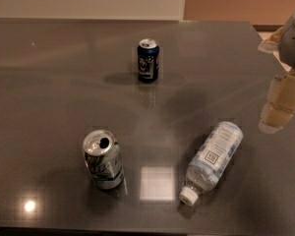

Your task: Move blue plastic bottle near pepsi can

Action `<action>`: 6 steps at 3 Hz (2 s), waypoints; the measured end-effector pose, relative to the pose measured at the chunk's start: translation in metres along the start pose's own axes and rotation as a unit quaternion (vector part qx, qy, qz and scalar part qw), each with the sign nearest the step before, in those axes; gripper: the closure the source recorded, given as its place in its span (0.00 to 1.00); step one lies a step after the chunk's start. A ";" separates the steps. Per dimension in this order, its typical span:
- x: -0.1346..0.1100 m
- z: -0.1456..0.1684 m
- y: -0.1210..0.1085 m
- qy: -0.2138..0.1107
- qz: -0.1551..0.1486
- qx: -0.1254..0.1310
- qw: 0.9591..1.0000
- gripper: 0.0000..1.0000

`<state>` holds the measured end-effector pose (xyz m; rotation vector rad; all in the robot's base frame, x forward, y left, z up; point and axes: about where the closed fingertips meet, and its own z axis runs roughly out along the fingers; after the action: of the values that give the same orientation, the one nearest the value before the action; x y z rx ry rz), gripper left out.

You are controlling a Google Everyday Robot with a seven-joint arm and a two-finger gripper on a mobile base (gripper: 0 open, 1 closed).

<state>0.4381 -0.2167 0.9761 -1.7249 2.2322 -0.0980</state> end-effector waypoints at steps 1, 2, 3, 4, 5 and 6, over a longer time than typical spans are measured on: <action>0.000 0.000 0.000 0.000 0.000 0.000 1.000 0.00; -0.003 0.001 0.000 -0.006 -0.011 -0.018 1.000 0.00; -0.009 0.008 0.002 -0.011 -0.030 -0.040 0.999 0.00; -0.018 0.030 0.008 -0.016 -0.109 -0.073 0.991 0.00; -0.019 0.040 0.023 -0.014 -0.180 -0.079 0.981 0.00; -0.016 0.060 0.054 -0.020 -0.274 -0.098 0.957 0.00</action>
Offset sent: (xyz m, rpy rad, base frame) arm -0.0010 0.0050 -0.0058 0.0284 0.0986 0.0770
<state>0.4091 -0.1784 0.9098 -2.3878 1.7201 0.0351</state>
